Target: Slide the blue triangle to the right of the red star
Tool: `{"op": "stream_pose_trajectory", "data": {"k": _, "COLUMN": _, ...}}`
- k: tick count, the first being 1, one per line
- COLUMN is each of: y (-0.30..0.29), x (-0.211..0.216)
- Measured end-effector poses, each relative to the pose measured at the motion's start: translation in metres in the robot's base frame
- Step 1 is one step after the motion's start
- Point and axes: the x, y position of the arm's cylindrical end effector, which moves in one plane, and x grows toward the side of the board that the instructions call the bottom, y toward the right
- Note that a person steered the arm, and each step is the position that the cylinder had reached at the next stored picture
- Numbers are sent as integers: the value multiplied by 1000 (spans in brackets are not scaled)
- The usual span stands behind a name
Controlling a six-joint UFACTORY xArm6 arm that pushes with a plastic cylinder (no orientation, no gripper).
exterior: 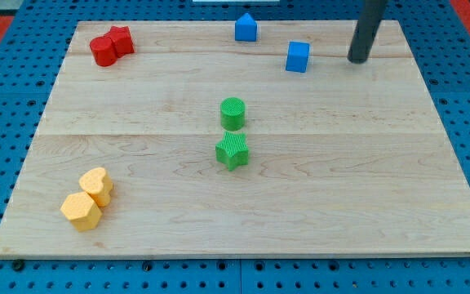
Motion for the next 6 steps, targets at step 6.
{"op": "stream_pose_trajectory", "data": {"k": 6, "y": -220, "x": -20}}
